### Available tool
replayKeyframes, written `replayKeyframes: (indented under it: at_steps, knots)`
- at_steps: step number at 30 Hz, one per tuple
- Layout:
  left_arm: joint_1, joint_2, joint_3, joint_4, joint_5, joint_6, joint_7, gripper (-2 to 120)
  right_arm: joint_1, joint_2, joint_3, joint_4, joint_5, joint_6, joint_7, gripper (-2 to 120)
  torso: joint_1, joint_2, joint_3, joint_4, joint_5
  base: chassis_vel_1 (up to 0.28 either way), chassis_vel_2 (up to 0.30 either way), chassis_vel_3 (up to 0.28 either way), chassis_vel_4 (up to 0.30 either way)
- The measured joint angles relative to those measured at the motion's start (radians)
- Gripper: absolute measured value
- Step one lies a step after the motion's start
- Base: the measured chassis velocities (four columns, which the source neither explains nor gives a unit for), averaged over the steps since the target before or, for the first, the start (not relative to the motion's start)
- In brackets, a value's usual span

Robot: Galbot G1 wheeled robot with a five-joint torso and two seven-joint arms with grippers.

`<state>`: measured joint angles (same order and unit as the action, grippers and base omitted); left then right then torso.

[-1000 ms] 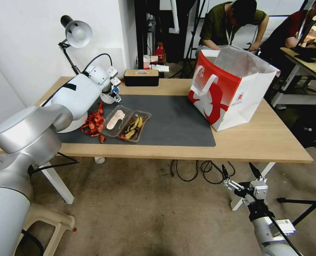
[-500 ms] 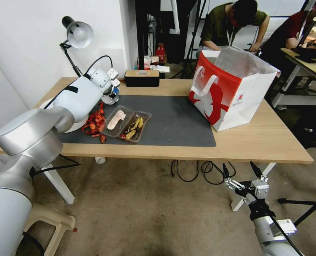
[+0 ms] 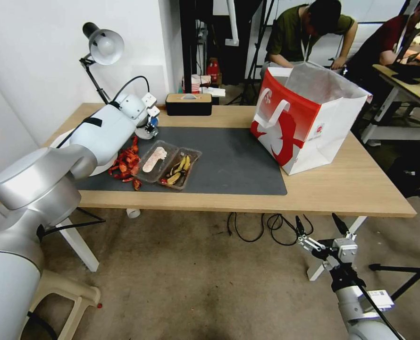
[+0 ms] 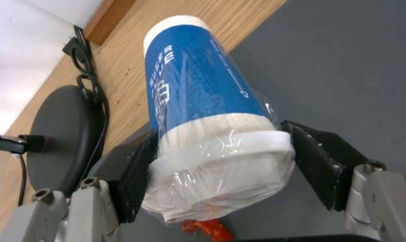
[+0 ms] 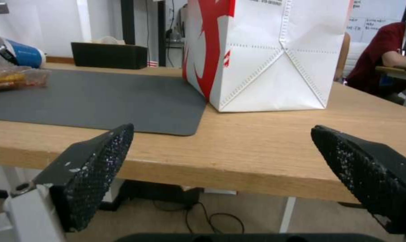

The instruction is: Pick up the trash from the table and place it into the takeout bag.

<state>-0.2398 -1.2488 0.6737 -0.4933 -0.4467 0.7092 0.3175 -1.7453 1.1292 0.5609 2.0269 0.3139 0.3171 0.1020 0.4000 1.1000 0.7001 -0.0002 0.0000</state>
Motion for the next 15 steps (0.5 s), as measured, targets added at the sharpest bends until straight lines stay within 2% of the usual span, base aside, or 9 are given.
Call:
replayKeyframes:
  at_steps: [8,15]
  knots:
    - [-0.002,0.024,0.005,-0.029,-0.029,0.006,-0.029,67,0.009,-0.002,-0.002,-0.004,-0.001,-0.004,0.001,100,0.000,0.000,0.000,-0.0006,-0.0008,0.000,0.000,0.000,0.000]
    - [-0.013,0.053,0.004,-0.056,-0.049,0.013,-0.046,62,0.023,-0.008,-0.005,-0.011,-0.001,-0.010,0.003,100,0.001,-0.001,0.001,0.0004,-0.0012,0.000,0.000,0.000,0.000]
